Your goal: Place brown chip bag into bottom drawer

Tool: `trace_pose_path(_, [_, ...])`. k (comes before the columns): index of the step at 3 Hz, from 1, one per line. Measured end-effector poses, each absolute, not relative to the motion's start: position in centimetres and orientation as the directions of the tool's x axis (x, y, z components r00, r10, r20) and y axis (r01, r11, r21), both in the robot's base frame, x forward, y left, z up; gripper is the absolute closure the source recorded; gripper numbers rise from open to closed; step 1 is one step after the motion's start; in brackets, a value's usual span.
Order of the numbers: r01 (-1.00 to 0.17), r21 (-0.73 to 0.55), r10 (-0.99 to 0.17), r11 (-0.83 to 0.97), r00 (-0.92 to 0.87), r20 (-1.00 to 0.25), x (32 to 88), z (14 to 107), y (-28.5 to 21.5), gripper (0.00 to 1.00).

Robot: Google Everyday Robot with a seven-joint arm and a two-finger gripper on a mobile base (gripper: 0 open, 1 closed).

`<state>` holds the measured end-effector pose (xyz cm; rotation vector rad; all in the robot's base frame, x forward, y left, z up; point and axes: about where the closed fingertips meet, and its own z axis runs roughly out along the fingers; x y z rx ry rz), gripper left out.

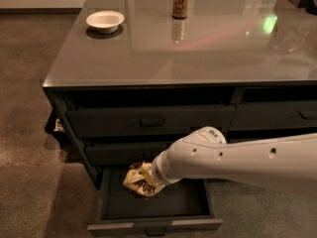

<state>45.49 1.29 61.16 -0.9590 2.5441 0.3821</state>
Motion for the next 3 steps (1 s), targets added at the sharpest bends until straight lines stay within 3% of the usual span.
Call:
trace_pose_path(1, [-0.675, 0.114, -0.568, 0.729, -0.689, -0.451, 45.5, 61.2, 1.3, 1.0])
trace_pose_path(3, [-0.616, 0.236, -0.506, 0.752, -0.768, -0.392, 48.3, 57.9, -0.6, 1.0])
